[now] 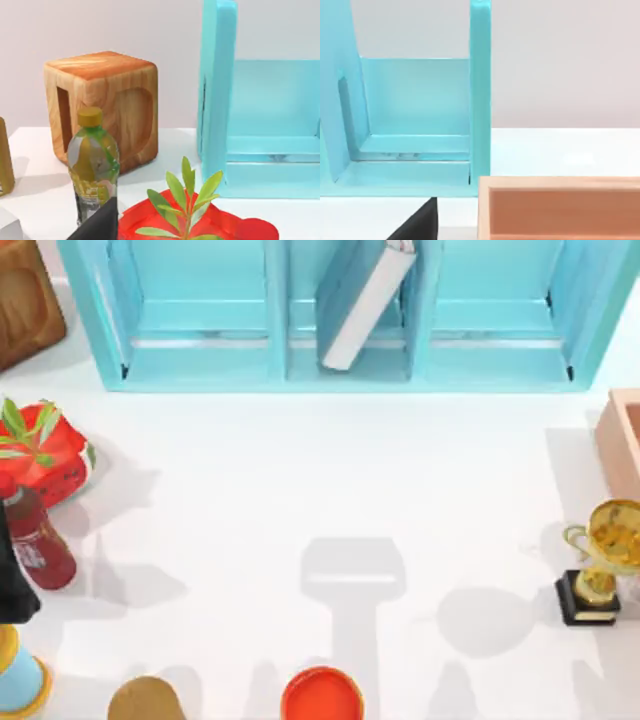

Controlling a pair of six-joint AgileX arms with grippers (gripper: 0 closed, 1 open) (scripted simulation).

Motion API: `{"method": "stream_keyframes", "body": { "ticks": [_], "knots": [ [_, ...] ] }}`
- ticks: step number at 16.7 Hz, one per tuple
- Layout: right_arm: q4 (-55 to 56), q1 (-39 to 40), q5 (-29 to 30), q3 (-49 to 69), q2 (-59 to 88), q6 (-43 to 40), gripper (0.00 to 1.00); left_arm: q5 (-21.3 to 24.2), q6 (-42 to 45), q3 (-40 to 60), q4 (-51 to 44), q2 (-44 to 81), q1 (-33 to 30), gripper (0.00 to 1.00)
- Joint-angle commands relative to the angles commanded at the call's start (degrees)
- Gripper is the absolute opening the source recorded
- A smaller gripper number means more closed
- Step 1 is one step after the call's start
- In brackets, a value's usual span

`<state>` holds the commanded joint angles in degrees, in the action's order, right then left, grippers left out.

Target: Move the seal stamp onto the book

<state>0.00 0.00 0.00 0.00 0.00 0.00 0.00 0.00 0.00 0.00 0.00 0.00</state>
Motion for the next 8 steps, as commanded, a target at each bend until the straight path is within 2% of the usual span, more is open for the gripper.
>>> {"method": "stream_keyframes", "body": {
  "ticks": [4,8],
  "knots": [
    [0.79,0.59,0.38,0.77,1.64,0.22,1.00,0.00,0.00,0.00,0.00,0.00,0.00,1.00],
    [5.31,3.76,3.10,5.27,11.70,1.58,1.00,0.00,0.00,0.00,0.00,0.00,0.00,1.00]
  ]
}}
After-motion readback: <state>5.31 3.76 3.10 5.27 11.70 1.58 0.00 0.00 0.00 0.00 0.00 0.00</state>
